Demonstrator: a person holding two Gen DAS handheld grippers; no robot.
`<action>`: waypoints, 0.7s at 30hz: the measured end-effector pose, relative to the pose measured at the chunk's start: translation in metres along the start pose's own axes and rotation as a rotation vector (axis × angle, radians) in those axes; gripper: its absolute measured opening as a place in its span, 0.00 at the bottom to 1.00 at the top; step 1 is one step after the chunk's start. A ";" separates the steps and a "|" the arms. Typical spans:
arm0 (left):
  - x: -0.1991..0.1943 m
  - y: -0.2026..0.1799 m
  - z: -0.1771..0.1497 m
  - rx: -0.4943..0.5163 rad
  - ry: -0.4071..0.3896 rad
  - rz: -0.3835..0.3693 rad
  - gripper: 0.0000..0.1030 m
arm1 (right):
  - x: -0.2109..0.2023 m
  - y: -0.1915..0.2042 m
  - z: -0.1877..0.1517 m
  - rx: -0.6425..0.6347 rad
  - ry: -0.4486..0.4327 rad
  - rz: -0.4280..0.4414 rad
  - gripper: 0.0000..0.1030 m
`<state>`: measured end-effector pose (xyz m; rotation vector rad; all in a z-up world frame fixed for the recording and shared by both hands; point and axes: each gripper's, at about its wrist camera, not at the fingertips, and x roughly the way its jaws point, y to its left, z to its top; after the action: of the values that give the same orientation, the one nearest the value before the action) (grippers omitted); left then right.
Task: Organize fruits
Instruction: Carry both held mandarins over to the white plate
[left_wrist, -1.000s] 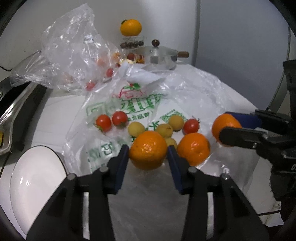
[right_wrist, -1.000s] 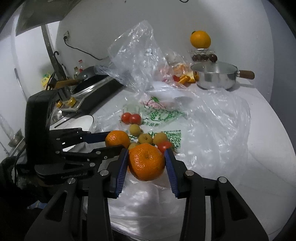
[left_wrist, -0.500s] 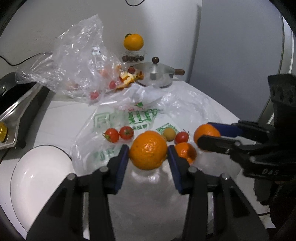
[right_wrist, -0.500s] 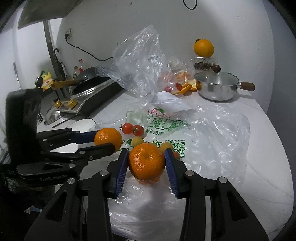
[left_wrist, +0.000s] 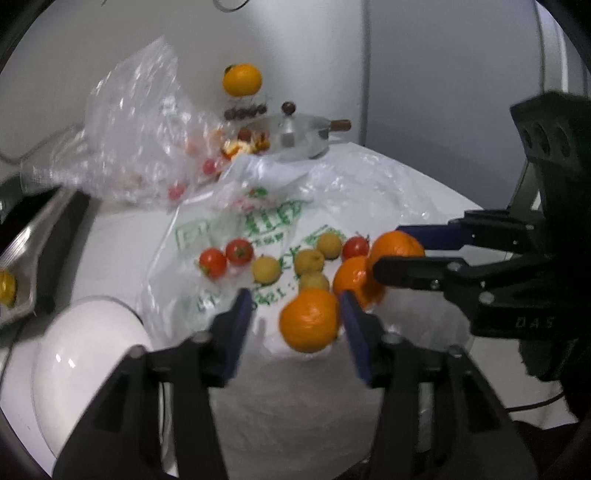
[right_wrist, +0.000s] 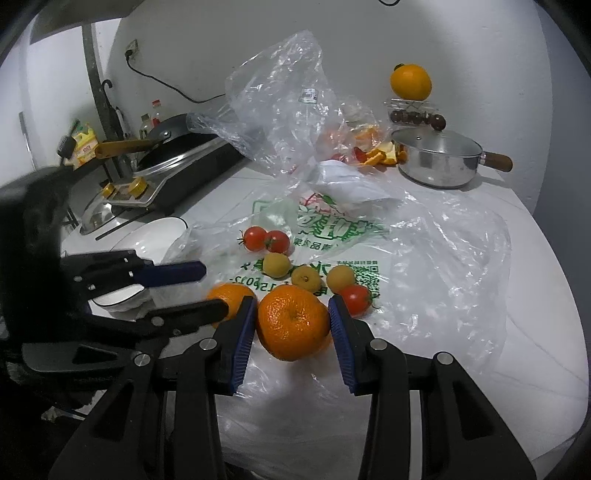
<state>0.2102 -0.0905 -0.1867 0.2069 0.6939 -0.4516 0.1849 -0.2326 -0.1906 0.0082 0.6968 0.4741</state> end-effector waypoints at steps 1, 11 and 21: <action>0.002 -0.003 0.000 0.018 0.006 -0.005 0.52 | -0.001 -0.001 0.000 0.003 -0.002 -0.002 0.41; 0.034 -0.013 -0.006 0.024 0.108 -0.058 0.51 | -0.017 -0.011 -0.002 0.021 -0.030 -0.024 0.41; 0.016 -0.005 -0.012 -0.037 0.059 -0.094 0.44 | -0.023 -0.011 -0.001 0.021 -0.044 -0.036 0.41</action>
<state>0.2116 -0.0963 -0.2064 0.1541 0.7715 -0.5238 0.1733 -0.2521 -0.1791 0.0251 0.6579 0.4307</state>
